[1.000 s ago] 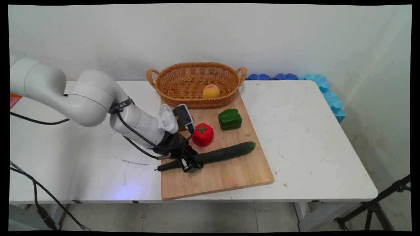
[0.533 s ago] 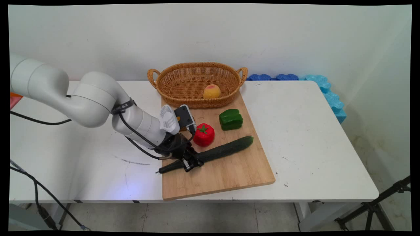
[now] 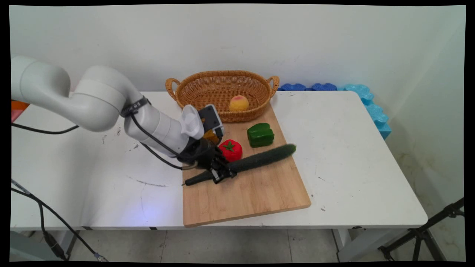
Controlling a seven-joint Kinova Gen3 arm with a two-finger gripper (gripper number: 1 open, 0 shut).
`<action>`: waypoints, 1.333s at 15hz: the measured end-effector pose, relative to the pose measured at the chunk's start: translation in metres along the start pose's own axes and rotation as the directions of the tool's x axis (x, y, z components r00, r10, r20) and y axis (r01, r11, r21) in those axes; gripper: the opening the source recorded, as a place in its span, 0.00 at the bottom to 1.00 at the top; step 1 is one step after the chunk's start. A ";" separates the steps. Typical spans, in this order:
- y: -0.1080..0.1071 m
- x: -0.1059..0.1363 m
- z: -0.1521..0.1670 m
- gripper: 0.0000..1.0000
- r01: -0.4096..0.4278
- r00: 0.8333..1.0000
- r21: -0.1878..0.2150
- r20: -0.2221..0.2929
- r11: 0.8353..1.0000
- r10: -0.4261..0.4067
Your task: Place the picked object in the vegetable basket
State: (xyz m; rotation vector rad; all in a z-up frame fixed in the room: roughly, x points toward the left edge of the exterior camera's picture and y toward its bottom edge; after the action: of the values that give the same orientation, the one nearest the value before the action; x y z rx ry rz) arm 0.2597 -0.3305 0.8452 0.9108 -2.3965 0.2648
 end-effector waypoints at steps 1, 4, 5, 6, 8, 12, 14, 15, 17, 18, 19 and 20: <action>-0.002 0.005 -0.005 0.00 -0.008 1.000 0.001 -0.012 1.000 0.008; -0.010 0.020 -0.020 0.00 -0.030 0.999 0.013 -0.044 0.999 0.031; -0.014 0.026 -0.025 0.00 -0.039 0.998 0.018 -0.054 0.999 0.040; -0.019 0.031 -0.030 0.00 -0.048 0.997 0.024 -0.063 0.999 0.050; -0.030 0.040 -0.039 0.00 -0.068 0.995 0.040 -0.075 0.997 0.070; -0.061 0.055 -0.054 0.00 -0.104 0.990 0.090 -0.084 0.990 0.112; -0.080 0.060 -0.059 0.00 -0.119 0.988 0.122 -0.083 0.985 0.130; -0.090 0.063 -0.061 0.00 -0.128 0.987 0.139 -0.081 0.982 0.140; -0.111 0.066 -0.064 0.00 -0.143 0.985 0.174 -0.074 0.974 0.158; -0.122 0.068 -0.065 0.00 -0.152 0.983 0.191 -0.070 0.970 0.168; -0.132 0.070 -0.065 0.00 -0.161 0.982 0.207 -0.065 0.965 0.178; -0.145 0.071 -0.065 0.00 -0.174 0.980 0.226 -0.058 0.959 0.192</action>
State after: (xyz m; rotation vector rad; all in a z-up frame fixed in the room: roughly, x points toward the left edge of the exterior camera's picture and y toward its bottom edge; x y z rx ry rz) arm 0.3396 -0.4545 0.9374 0.7560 -2.4120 0.6362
